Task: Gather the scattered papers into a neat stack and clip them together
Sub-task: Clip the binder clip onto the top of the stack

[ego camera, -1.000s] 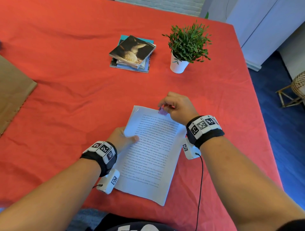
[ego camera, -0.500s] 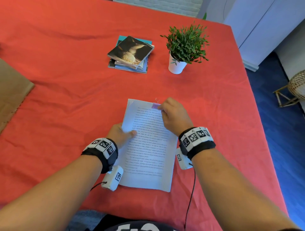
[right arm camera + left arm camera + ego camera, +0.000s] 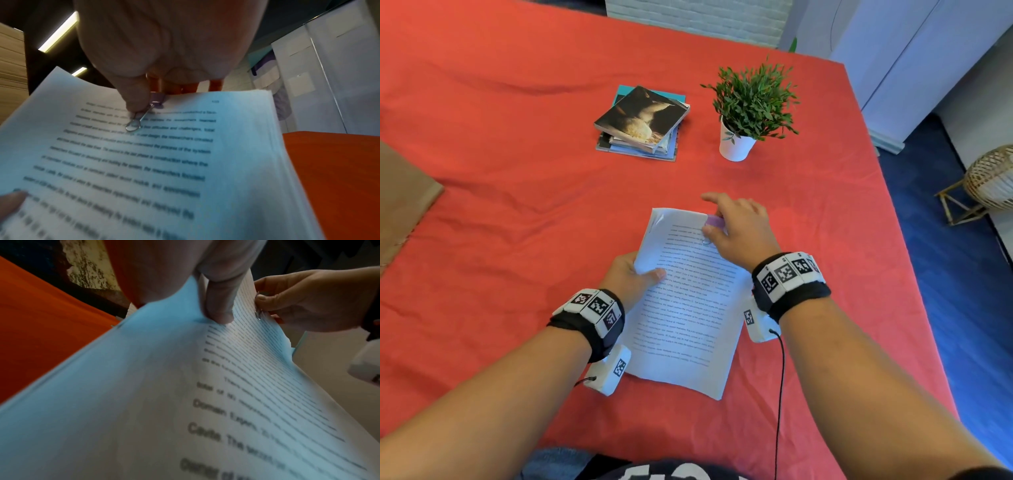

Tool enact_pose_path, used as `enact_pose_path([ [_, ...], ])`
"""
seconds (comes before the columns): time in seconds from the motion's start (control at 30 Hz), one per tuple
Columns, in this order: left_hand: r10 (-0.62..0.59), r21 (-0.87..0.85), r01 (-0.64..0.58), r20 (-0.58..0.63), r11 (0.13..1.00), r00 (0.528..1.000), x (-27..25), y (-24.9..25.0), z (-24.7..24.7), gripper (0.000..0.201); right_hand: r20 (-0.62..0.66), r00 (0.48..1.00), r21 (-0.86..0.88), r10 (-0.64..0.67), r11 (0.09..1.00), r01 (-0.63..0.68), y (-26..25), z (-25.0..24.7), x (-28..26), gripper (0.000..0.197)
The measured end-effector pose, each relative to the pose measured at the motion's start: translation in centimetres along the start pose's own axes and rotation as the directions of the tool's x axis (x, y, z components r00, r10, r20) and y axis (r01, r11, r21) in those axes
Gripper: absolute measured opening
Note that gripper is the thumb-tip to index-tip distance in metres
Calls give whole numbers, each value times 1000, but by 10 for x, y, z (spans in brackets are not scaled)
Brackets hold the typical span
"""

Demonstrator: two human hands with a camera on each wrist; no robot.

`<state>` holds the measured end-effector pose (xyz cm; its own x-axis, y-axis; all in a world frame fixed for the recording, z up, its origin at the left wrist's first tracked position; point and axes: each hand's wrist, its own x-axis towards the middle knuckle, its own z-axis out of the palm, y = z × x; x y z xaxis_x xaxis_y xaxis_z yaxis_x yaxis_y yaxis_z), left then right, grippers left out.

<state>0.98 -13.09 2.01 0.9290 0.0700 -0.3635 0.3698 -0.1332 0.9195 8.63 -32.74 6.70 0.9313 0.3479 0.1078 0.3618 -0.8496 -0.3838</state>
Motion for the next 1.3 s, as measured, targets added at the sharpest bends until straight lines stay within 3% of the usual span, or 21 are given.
enact_pose_path([
  [0.07, 6, -43, -8, -26, 999, 1000, 1, 2, -1, 14, -84, 992, -43, 97, 994, -100, 2, 3, -3, 59],
  [0.13, -8, -113, 0, -67, 994, 998, 7, 3, -4, 16, -137, 954, 66, 267, 963, -260, 11, 15, -9, 70],
  [0.17, -22, -145, 8, -95, 989, 995, 10, 3, -6, 15, -87, 934, 225, 347, 920, -320, 16, 21, -14, 73],
  [0.23, -62, -212, 28, -156, 977, 986, 20, 2, -11, 14, 107, 908, 570, 404, 724, -389, 23, 35, -26, 72],
  [0.27, -85, -247, 37, -186, 968, 979, 25, 2, -13, 15, 191, 895, 648, 404, 633, -424, 24, 41, -34, 67],
  [0.3, -112, -273, 50, -218, 961, 970, 30, 2, -15, 19, 247, 884, 655, 397, 604, -454, 24, 46, -42, 59],
  [0.4, -131, -315, 36, -284, 948, 950, 40, -1, -18, 17, 305, 861, 538, 408, 672, -509, 27, 55, -60, 31],
  [0.53, -145, -339, 64, -219, 939, 965, 33, -6, -4, 25, 201, 825, 569, 529, 622, -538, 35, 52, -60, 19],
  [0.67, -63, -90, 54, -100, 994, 993, 11, -21, 20, 33, 123, 750, 570, 650, 573, -590, 41, 44, -47, 21],
  [0.73, -31, 48, 37, -125, 998, 992, 8, -24, 21, 37, 146, 749, 552, 646, 576, -604, 43, 41, -43, 24],
  [0.83, 4, 130, 26, -223, 991, 975, 13, -19, 11, 35, 266, 766, 535, 586, 571, -623, 34, 44, -45, 29],
  [0.9, 33, 180, 16, -267, 984, 963, 15, -14, 3, 34, 430, 746, 615, 508, 441, -654, 22, 49, -51, 29],
  [0.97, 25, 214, 38, -287, 976, 958, 18, -12, -5, 33, 509, 744, 669, 433, 344, -659, 9, 52, -54, 27],
  [1.03, -4, 228, 73, -290, 971, 957, 22, -12, -15, 33, 464, 755, 704, 463, 325, -632, 2, 56, -50, 29],
  [1.17, -76, 116, 115, -291, 987, 954, 32, -22, -45, 36, 457, 719, 741, 523, 223, -634, -5, 73, -32, 30],
  [1.3, -80, 423, 231, -345, 876, 935, 45, -46, -87, 50, 488, 682, 695, 545, 230, -681, -17, 92, -15, 29],
])
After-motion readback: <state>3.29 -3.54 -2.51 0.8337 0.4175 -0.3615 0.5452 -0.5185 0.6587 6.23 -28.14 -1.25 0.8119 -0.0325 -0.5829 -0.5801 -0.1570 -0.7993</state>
